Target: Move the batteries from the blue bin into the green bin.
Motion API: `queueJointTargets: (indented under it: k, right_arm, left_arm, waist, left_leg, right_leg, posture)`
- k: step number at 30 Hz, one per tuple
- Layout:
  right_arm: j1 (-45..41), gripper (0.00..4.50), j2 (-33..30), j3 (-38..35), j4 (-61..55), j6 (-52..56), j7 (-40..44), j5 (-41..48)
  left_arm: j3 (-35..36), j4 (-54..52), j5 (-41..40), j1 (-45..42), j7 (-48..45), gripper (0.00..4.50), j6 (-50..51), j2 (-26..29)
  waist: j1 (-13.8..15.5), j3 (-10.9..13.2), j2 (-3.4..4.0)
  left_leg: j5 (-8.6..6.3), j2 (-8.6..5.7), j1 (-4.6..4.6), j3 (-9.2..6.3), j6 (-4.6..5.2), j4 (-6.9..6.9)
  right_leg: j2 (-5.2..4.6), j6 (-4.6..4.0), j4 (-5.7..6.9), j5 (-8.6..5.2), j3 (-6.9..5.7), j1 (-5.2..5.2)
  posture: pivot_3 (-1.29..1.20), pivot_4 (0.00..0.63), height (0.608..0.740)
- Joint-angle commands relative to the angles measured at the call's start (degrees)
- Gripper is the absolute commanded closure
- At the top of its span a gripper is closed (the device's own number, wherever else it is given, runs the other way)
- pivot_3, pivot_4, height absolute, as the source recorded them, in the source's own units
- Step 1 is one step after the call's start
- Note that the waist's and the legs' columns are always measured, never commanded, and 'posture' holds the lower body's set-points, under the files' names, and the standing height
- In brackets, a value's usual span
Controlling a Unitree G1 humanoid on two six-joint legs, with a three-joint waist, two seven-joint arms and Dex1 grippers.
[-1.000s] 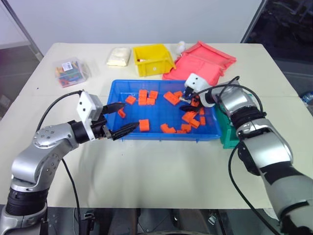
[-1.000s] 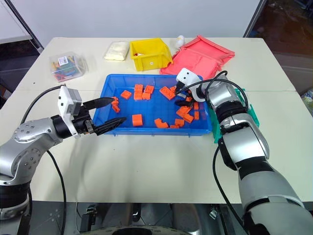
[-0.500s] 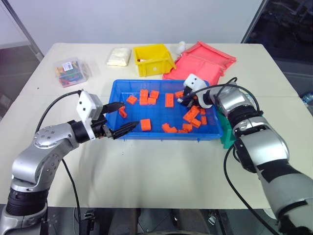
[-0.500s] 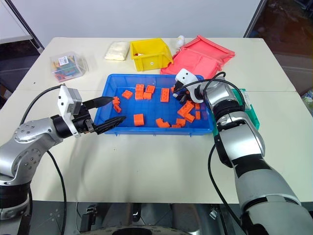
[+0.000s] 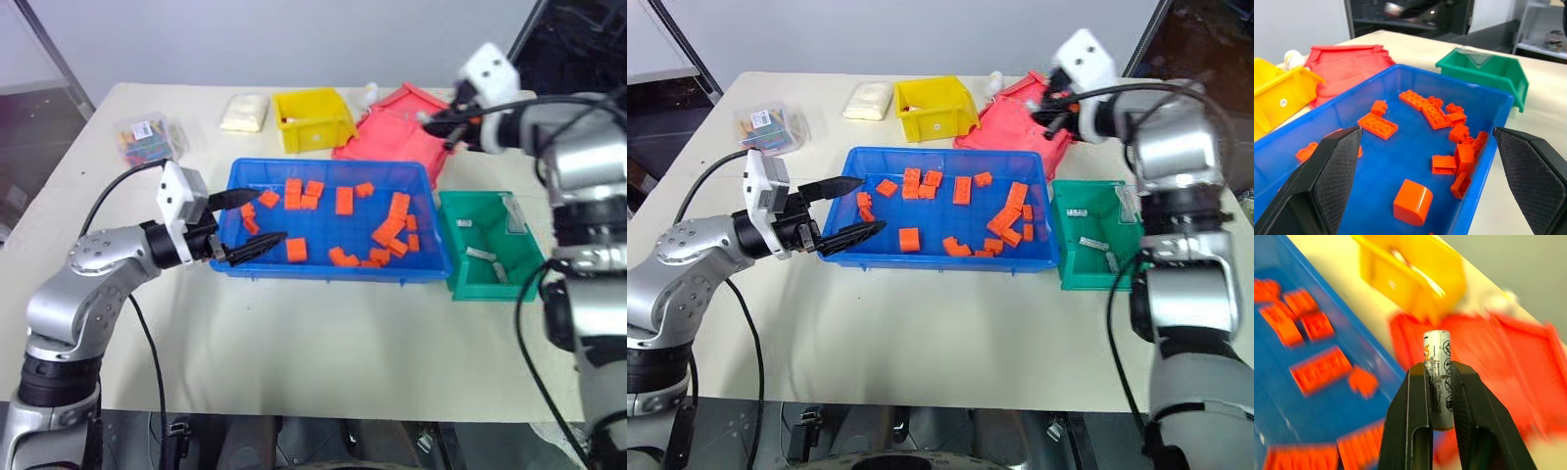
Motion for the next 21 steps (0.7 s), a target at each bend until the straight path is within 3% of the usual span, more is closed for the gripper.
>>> queueJointTargets:
  k: [1, 8, 16, 21]
  right_arm:
    - [5.48, 4.46, -5.82, -4.64, -13.51, 8.51, 0.33, 2.52]
    - [16.17, 4.46, -11.87, -11.41, -29.50, 21.31, -0.85, 8.51]
    - [24.39, 4.46, -14.32, -14.63, -33.81, 24.87, -1.51, 14.06]
    - [24.92, 2.11, -14.00, -14.61, -31.84, 23.21, -4.09, 14.94]
  left_arm:
    - [-2.39, 3.50, 1.23, -4.38, -4.32, 0.00, -2.18, -0.09]
    - [-6.33, 11.35, 3.48, -11.28, -11.94, 0.00, -4.56, -1.10]
    - [-7.52, 15.32, 5.38, -13.82, -16.14, 0.00, -6.05, -1.64]
    - [-7.16, 15.25, 5.83, -13.72, -16.19, 0.00, -5.88, -2.00]
  waist:
    - [0.12, 0.00, 0.01]
    - [-0.55, 0.01, 0.05]
    - [-0.12, 0.01, 0.05]
    - [-0.01, 0.01, 0.05]
  left_leg:
    - [0.00, 0.00, 0.00, 0.00, 0.00, 0.02]
    - [0.00, 0.14, 0.04, -0.01, 0.01, -0.02]
    - [0.00, 0.13, 0.04, 0.01, 0.01, 0.01]
    - [0.00, 0.14, 0.04, 0.00, 0.01, 0.01]
  right_leg:
    - [0.00, 0.00, 0.02, 0.00, 0.00, 0.00]
    - [0.21, 0.00, 0.06, -0.01, 0.04, -0.07]
    - [0.18, 0.00, 0.05, -0.01, 0.07, -0.03]
    - [0.19, 0.00, 0.05, -0.01, 0.06, -0.03]
  posture:
    - [0.00, 0.150, 0.740]
    - [0.00, 0.150, 0.740]
    - [0.00, 0.150, 0.740]
    - [0.00, 0.150, 0.740]
